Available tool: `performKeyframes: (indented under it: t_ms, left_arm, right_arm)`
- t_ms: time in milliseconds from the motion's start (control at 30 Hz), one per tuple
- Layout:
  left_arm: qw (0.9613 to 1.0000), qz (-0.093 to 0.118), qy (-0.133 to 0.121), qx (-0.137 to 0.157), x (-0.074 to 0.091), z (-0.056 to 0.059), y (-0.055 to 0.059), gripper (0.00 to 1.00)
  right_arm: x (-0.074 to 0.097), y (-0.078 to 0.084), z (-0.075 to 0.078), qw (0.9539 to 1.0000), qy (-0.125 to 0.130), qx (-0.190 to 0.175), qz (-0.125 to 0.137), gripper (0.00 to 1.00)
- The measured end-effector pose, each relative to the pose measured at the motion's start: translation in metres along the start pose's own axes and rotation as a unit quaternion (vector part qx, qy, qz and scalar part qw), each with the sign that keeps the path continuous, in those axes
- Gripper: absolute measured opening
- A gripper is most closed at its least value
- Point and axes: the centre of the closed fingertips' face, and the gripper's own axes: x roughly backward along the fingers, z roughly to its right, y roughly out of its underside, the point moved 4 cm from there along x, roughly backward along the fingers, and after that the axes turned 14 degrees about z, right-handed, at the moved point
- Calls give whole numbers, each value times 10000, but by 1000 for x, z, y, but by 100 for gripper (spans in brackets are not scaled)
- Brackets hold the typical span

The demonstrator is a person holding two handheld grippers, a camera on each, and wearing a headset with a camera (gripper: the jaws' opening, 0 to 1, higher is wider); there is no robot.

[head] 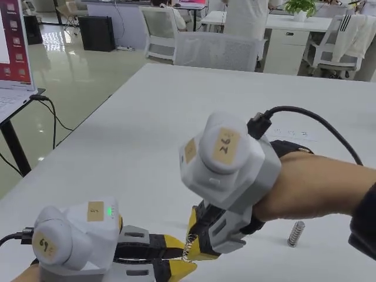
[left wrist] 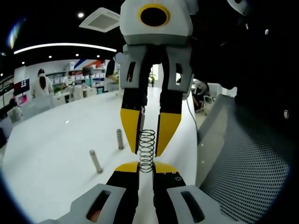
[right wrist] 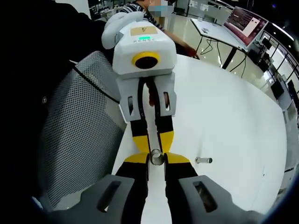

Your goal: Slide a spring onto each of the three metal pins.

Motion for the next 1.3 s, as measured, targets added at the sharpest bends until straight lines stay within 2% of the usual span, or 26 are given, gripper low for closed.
performKeyframes:
  t_ms: [467,667,933,1300]
  left_arm:
    - [10000,23,-8,-1,-1,0,-1,2]
    - [9999,98,-110,67,0,-3,-2,4]
    - [9996,100,-237,153,2,-6,1,14]
    - [9984,107,-456,311,6,-10,7,28]
  right_arm:
    - [-3,2,1,10000,-30,-75,-2,8]
    - [-1,2,4,10000,34,-89,-2,8]
    - [6,6,12,9998,158,-130,-61,8]
    - [25,16,38,9980,565,-264,-93,8]
